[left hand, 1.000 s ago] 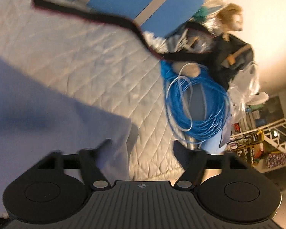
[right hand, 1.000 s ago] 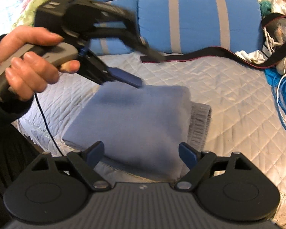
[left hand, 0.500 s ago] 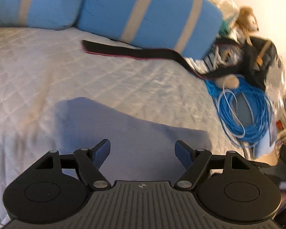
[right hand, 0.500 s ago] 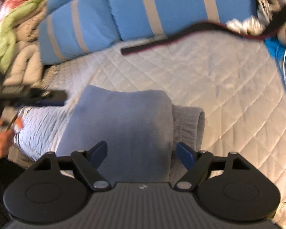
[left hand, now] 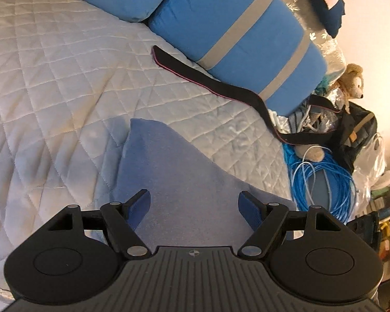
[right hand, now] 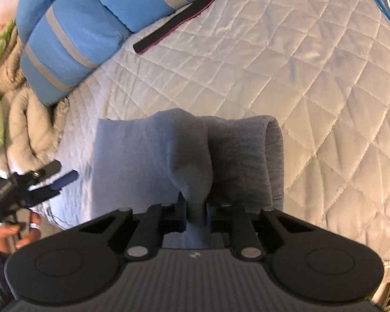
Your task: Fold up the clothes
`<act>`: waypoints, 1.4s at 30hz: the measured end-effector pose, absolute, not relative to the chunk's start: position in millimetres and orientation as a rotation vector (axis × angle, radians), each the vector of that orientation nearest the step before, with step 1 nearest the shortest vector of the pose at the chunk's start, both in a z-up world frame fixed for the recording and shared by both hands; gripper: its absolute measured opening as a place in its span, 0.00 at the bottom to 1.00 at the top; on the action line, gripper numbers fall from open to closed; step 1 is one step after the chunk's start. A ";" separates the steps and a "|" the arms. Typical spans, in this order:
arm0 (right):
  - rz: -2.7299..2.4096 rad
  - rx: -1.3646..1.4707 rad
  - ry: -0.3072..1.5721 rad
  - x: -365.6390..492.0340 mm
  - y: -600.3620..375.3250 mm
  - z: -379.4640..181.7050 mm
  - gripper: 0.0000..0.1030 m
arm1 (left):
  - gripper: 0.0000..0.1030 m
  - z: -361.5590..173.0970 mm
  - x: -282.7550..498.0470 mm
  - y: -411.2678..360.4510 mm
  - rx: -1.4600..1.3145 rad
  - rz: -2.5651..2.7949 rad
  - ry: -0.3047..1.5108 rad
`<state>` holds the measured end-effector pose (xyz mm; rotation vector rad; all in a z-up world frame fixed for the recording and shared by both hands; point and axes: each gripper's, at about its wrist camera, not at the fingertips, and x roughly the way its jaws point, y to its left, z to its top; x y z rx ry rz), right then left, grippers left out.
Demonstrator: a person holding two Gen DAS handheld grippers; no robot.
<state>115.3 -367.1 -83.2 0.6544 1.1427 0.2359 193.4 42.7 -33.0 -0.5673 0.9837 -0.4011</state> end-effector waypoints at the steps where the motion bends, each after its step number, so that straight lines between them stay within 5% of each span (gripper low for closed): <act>1: 0.237 0.659 1.139 114.0 -368.8 -80.8 0.13 | 0.71 -33.3 193.6 42.0 -0.568 -0.405 0.985; 21: 0.208 0.611 1.142 111.6 -385.3 -80.3 0.13 | 0.71 -39.3 193.2 40.4 -0.570 -0.416 0.984; 24: 0.212 0.517 1.106 109.9 -381.0 -74.1 0.26 | 0.71 -40.1 193.6 41.7 -0.575 -0.410 0.986; 27: 0.201 0.429 1.049 105.3 -380.4 -61.0 0.52 | 0.71 -42.0 194.5 42.7 -0.584 -0.409 0.993; 29: 0.205 0.404 0.993 103.5 -384.3 -51.8 0.60 | 0.71 -42.5 195.2 41.9 -0.583 -0.410 0.997; 42: 0.146 0.113 1.009 142.2 -381.8 -78.0 0.59 | 0.71 -45.9 199.4 37.7 -0.560 -0.408 1.010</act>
